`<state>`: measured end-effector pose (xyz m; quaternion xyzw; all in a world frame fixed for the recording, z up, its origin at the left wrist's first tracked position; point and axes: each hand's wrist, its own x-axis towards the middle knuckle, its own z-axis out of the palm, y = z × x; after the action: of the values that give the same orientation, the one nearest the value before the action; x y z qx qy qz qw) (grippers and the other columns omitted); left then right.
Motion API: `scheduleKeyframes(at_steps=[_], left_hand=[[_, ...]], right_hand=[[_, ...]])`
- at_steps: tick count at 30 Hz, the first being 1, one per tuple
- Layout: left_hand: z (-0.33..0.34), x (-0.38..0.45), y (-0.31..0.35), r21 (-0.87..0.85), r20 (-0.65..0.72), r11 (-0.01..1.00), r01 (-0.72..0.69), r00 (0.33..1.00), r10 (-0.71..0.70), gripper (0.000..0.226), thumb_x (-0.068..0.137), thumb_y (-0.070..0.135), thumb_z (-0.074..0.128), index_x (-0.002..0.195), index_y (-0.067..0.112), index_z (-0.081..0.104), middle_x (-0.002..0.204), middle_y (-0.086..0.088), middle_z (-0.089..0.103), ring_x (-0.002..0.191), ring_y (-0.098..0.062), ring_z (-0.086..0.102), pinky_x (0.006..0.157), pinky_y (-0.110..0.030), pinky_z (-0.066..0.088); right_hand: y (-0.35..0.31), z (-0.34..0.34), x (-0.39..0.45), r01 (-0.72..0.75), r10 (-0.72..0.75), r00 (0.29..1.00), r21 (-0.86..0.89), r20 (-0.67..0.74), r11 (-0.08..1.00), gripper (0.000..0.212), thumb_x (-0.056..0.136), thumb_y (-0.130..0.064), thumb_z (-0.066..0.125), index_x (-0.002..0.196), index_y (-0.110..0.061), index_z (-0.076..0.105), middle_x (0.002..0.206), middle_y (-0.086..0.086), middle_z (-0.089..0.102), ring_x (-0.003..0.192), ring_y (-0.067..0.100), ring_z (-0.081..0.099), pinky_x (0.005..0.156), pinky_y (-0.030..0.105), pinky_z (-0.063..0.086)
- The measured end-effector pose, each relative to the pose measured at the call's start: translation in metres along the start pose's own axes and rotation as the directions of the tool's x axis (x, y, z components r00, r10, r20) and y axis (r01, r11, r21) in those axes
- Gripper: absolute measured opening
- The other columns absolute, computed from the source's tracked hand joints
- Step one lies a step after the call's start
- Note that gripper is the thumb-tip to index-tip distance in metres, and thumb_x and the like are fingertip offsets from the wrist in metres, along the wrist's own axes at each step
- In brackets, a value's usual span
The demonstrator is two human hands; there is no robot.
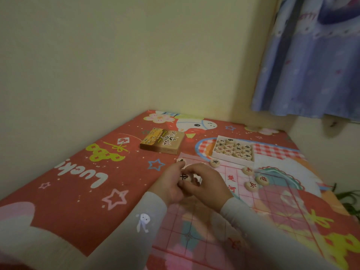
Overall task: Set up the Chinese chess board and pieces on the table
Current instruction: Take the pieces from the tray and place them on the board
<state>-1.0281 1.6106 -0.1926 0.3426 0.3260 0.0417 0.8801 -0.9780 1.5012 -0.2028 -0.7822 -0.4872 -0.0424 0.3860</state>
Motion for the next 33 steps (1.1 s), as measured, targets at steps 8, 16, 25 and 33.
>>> scheduleKeyframes(at_steps=[8, 16, 25, 33], left_hand=[[0.008, 0.010, -0.007, -0.073, 0.108, 0.997, -0.009, 0.994, 0.017, 0.036, 0.100, 0.034, 0.040, 0.094, 0.002, 0.055, 0.079, -0.015, 0.057, 0.063, -0.022, 0.054, 0.056, -0.029, 0.052], [-0.008, 0.019, 0.024, -0.208, -0.043, 0.969, -0.133, 0.991, 0.127, 0.030, 0.096, 0.023, 0.039, 0.078, 0.002, 0.050, 0.070, -0.012, 0.048, 0.060, -0.019, 0.046, 0.047, -0.029, 0.054], [-0.037, 0.038, 0.042, -0.273, -0.069, 0.945, -0.181, 0.983, 0.169, 0.033, 0.097, 0.027, 0.035, 0.067, 0.013, 0.041, 0.063, 0.002, 0.022, 0.055, -0.015, 0.022, 0.052, -0.027, 0.055], [-0.057, 0.061, 0.055, -0.300, -0.110, 0.933, -0.199, 0.979, 0.173, 0.032, 0.097, 0.027, 0.037, 0.071, 0.010, 0.046, 0.066, -0.002, 0.031, 0.058, -0.015, 0.031, 0.064, -0.028, 0.045]], right_hand=[[0.030, -0.033, -0.010, -0.134, 0.123, 0.979, -0.056, -0.165, 0.989, 0.014, 0.081, -0.033, 0.071, 0.090, -0.024, 0.065, 0.091, -0.011, 0.065, 0.088, 0.009, 0.056, 0.079, 0.027, 0.046], [0.055, -0.041, -0.014, -0.242, 0.243, 0.948, 0.027, -0.207, 0.970, 0.010, 0.083, -0.034, 0.070, 0.087, -0.027, 0.064, 0.084, -0.014, 0.064, 0.086, 0.003, 0.057, 0.075, 0.027, 0.049], [0.054, -0.022, -0.001, -0.299, 0.301, 0.948, 0.042, -0.105, 0.953, 0.023, 0.082, -0.040, 0.071, 0.101, -0.027, 0.067, 0.089, -0.012, 0.067, 0.084, 0.002, 0.060, 0.071, 0.011, 0.044], [0.067, -0.005, 0.031, -0.316, 0.318, 0.945, 0.031, -0.077, 0.948, 0.030, 0.082, -0.038, 0.071, 0.108, -0.024, 0.066, 0.094, -0.010, 0.066, 0.087, 0.004, 0.059, 0.083, 0.023, 0.051]])
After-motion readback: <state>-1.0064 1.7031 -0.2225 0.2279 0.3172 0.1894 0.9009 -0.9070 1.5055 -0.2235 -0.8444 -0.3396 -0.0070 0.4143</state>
